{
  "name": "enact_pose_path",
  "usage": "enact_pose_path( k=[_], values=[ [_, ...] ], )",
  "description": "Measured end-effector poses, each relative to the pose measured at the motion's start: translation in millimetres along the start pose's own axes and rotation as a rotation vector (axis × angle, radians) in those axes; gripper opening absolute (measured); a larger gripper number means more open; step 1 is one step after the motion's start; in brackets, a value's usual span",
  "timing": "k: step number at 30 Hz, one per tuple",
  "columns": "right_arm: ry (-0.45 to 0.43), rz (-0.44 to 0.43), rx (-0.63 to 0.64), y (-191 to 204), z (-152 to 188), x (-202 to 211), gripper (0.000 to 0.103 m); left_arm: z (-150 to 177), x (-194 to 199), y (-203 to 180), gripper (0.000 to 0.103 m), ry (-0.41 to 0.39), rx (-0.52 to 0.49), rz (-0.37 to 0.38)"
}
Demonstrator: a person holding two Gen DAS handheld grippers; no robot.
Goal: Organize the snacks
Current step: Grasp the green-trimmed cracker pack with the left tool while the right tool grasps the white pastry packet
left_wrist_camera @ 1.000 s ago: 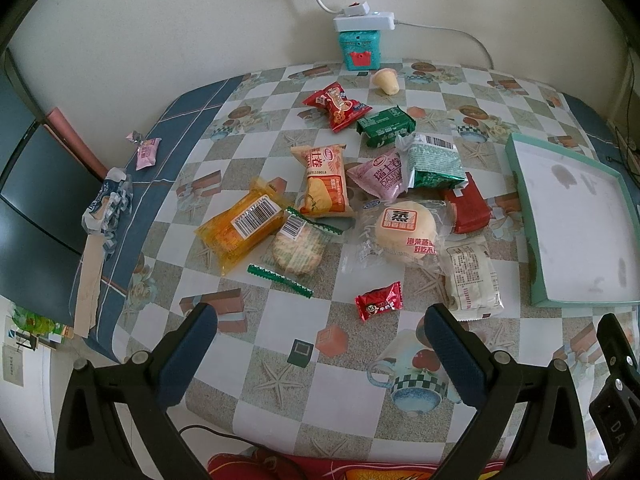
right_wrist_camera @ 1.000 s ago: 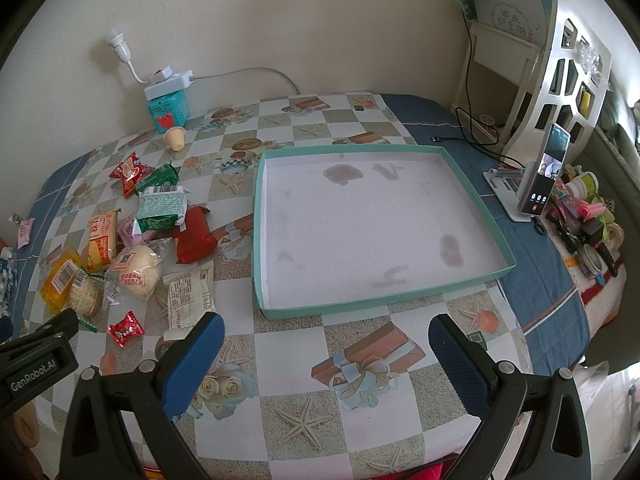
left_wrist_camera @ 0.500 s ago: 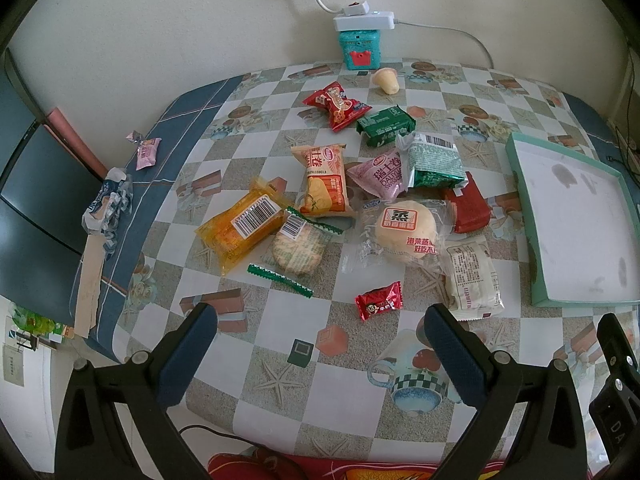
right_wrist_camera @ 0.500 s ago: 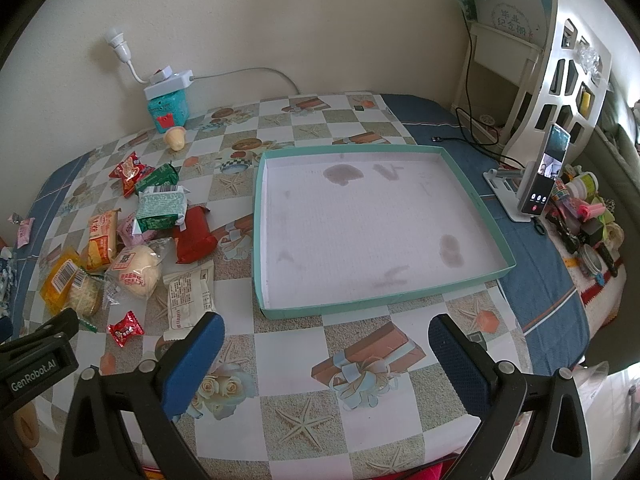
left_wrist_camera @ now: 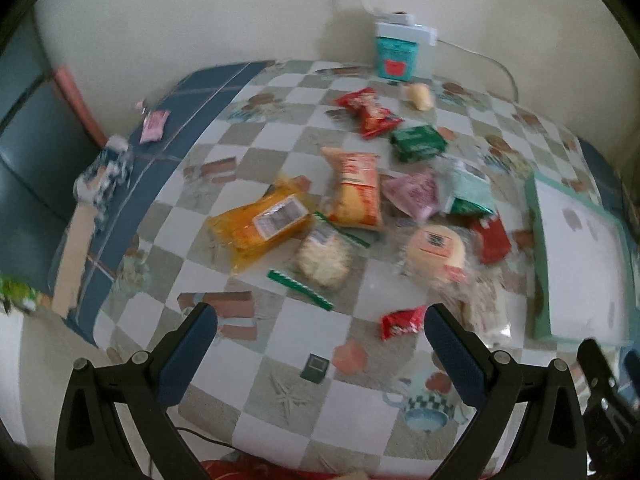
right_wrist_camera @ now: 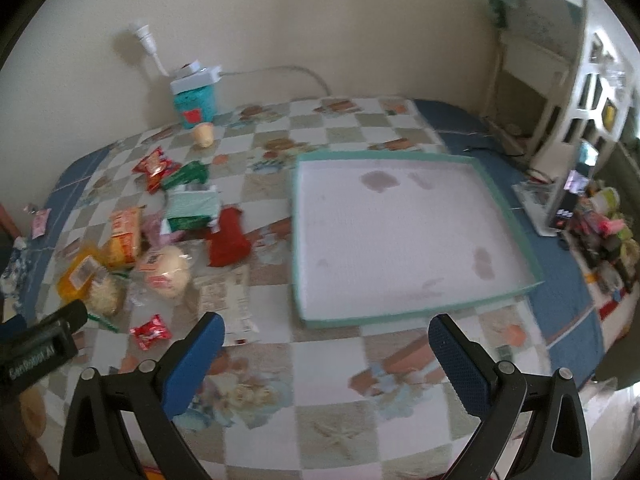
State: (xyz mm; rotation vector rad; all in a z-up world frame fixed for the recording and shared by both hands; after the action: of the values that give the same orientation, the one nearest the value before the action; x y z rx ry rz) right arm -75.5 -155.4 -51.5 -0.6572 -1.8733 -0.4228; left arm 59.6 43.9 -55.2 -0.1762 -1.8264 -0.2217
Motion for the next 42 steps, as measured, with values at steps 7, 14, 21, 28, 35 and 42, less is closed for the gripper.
enact_pose_path(
  k=[7, 14, 21, 28, 35, 42],
  values=[
    [0.045, -0.057, 0.015, 21.1, -8.9, -16.7, 0.103, -9.1, -23.5, 34.2, 0.103, 0.048, 0.107, 0.057],
    [0.106, -0.101, 0.092, 55.3, -9.5, -39.6, 0.103, -12.0, -46.3, 45.5, 0.103, 0.081, 0.111, 0.084],
    [0.165, -0.113, 0.151, 82.4, -8.9, -62.0, 0.093, -20.5, -65.7, 57.7, 0.103, 0.118, 0.154, 0.154],
    [0.207, -0.132, 0.178, 99.0, -13.1, -79.0, 0.082, -42.1, -74.1, 45.0, 0.103, 0.115, 0.078, 0.188],
    [0.26, -0.139, 0.166, 102.7, -19.2, -99.0, 0.082, -55.1, -87.5, 19.6, 0.103, 0.138, -0.068, 0.116],
    [0.299, -0.14, 0.144, 97.7, -22.9, -113.0, 0.082, -57.7, -101.5, 7.6, 0.103, 0.147, -0.124, 0.043]
  ],
)
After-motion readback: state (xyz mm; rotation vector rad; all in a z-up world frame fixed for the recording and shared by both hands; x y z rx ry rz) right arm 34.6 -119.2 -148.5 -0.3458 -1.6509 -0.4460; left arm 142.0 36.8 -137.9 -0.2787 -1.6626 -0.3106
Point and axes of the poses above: each gripper's, at about its wrist camera, not at the fingertips, and x roughly against the way its jaws point, y to its left, z to its underside, the point moved 5 cm from there along -x, roughly the way its jaws point, and after that the axes turned 12 degrees about y, right-handed, at the moved point
